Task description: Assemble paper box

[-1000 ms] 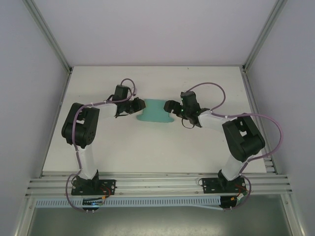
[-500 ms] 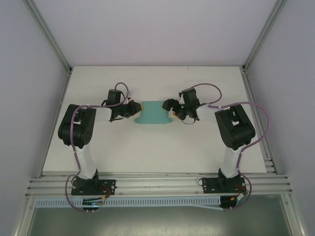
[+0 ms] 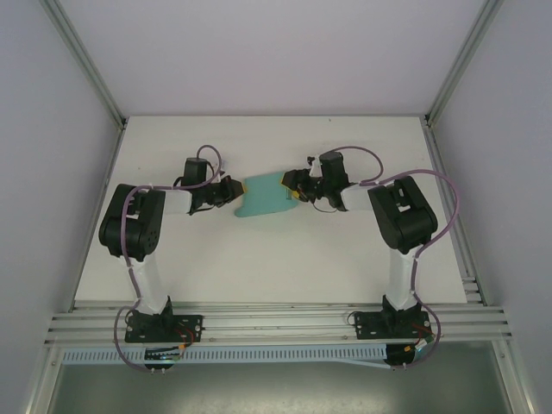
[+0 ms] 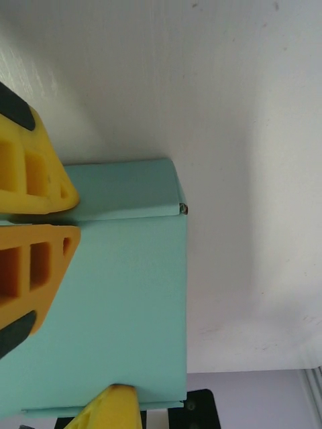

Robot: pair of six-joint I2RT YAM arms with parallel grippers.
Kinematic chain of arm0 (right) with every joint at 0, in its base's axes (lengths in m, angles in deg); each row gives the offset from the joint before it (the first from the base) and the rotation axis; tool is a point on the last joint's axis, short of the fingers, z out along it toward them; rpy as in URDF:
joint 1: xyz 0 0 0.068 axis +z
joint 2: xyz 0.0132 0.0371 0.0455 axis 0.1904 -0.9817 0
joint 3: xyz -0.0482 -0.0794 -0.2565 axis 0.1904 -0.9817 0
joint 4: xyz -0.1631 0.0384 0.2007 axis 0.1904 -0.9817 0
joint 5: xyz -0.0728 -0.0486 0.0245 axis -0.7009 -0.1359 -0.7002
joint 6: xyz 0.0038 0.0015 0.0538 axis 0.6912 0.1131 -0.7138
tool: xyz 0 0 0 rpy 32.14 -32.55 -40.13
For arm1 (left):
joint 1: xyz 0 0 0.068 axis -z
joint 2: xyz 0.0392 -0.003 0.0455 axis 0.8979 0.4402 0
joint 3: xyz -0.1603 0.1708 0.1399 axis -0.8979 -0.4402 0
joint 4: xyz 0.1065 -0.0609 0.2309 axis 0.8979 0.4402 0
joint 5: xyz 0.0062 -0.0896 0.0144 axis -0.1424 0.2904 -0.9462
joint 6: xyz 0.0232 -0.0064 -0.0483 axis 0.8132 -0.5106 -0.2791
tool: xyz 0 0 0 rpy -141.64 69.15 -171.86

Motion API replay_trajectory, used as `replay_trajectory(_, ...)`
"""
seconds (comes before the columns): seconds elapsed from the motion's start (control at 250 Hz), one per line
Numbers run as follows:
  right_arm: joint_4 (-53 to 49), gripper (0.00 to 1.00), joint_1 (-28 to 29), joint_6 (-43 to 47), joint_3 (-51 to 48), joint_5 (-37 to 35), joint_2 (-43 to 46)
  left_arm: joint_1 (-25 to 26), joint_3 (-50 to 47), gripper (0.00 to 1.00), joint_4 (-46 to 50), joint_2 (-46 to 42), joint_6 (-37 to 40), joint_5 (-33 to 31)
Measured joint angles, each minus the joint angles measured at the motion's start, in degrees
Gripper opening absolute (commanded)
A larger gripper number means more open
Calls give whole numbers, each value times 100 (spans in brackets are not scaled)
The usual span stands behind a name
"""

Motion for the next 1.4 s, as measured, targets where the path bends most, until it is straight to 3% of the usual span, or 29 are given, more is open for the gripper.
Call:
replay_trajectory(0.108, -4, 31, -7, -26, 0, 39, 33, 2, -4, 16, 61, -138, 243, -59)
replay_trajectory(0.152, 24, 31, -9, -24, 0, 63, 94, 4, -2, 24, 144, -264, 411, -111)
replay_trajectory(0.228, 59, 31, -11, -39, 0, 90, 258, 20, 59, 70, 376, -562, 796, -179)
replay_trajectory(0.26, 83, 31, -11, -46, 0, 111, 339, 46, 131, 96, 498, -695, 942, -203)
replay_trajectory(0.272, 94, 30, -11, -57, 0, 122, 363, 55, 162, 98, 544, -743, 981, -203)
replay_trajectory(0.52, -216, 30, -243, -282, -81, 170, 997, 326, 632, 98, 1351, -2192, 3191, -205)
replay_trajectory(0.632, -855, 27, -538, -452, 33, 258, 1169, 1025, 999, 98, 1851, -2662, 4666, -667)
replay_trajectory(0.779, -1978, 27, -920, -662, 337, 444, 1235, 2004, 1495, 98, 2509, -2621, 6371, -1281)
replay_trajectory(0.971, -3797, 27, -1097, -662, 1019, 625, 1375, 2376, 1679, 99, 3215, -2100, 8083, -2234)
replay_trajectory(1.175, -4559, 27, -1185, -1071, 1102, 883, 1561, 2479, 1163, 98, 3176, -2085, 9307, -2638)
replay_trajectory(1.399, -4992, 27, -1178, -1482, 1102, 1300, 1556, 2487, 592, 99, 2280, -2004, 9871, -3152)
